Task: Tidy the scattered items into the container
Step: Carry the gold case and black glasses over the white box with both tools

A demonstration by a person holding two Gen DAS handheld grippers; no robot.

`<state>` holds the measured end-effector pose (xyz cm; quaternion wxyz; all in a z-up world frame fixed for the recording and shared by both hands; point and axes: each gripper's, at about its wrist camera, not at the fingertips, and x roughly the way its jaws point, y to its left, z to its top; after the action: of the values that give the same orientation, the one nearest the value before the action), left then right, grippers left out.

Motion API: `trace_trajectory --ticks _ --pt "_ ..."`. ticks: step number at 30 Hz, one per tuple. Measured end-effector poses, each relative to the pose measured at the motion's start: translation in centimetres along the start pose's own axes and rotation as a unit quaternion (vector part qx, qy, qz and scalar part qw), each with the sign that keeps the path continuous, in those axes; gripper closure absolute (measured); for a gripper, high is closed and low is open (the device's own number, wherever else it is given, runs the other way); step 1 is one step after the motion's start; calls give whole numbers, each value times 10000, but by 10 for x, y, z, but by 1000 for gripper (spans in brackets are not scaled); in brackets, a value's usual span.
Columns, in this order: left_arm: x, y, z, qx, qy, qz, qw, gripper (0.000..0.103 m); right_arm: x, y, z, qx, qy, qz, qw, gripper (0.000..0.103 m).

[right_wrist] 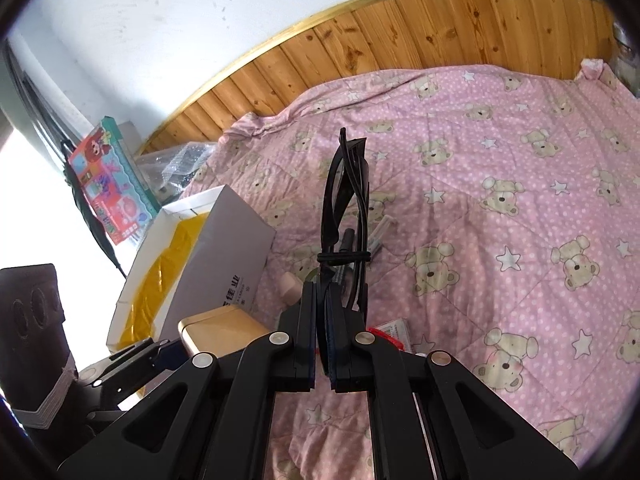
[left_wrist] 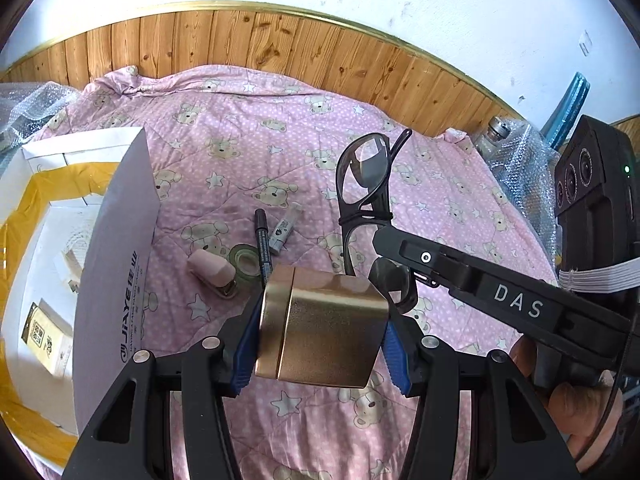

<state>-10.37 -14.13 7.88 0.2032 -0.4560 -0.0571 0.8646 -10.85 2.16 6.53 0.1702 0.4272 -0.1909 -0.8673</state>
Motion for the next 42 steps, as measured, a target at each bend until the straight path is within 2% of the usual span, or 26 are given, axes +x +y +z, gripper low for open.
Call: trace_trajectory --ticks 26,42 --pt "-79 -8 -34 51 -594 -102 9982 48 -61 56 -38 -429 -394 4 9983 98" --pt "-106 4 -61 -28 -712 -63 9974 48 -66 80 -63 -555 -383 57 9977 98"
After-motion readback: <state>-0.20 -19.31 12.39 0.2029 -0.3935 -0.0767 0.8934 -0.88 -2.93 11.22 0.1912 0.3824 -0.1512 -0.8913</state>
